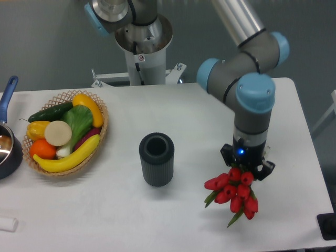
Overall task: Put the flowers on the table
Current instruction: 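Lower the held red tulips down onto the table surface, then open the gripper to release the tulips and raise it away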
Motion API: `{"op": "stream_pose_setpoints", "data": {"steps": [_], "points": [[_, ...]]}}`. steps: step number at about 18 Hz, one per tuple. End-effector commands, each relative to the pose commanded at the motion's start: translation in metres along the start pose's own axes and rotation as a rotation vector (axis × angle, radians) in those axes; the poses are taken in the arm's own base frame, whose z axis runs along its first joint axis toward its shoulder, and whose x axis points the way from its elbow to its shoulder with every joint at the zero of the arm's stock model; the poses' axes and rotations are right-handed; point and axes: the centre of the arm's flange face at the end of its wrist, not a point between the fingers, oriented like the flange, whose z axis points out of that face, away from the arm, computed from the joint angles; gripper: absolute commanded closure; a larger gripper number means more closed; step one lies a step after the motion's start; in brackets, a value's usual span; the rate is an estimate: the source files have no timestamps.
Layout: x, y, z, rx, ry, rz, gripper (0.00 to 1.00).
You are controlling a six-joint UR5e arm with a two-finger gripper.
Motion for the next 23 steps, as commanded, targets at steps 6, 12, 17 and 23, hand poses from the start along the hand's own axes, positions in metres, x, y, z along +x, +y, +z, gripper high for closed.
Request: {"op": "stream_pose_setpoints", "data": {"steps": [6,12,17,23], "points": [[-0.003,-0.014,0.028,-0.002,0.024,0.006,0.56],[-0.009,-0.024,0.04,0.001,0.023,0.016,0.5],[-0.015,-0.026,0.04,0.004,0.015,0.027,0.23],[-0.045,-0.034,-0.029,0.138,-0.073,0.003,0.0]]}}
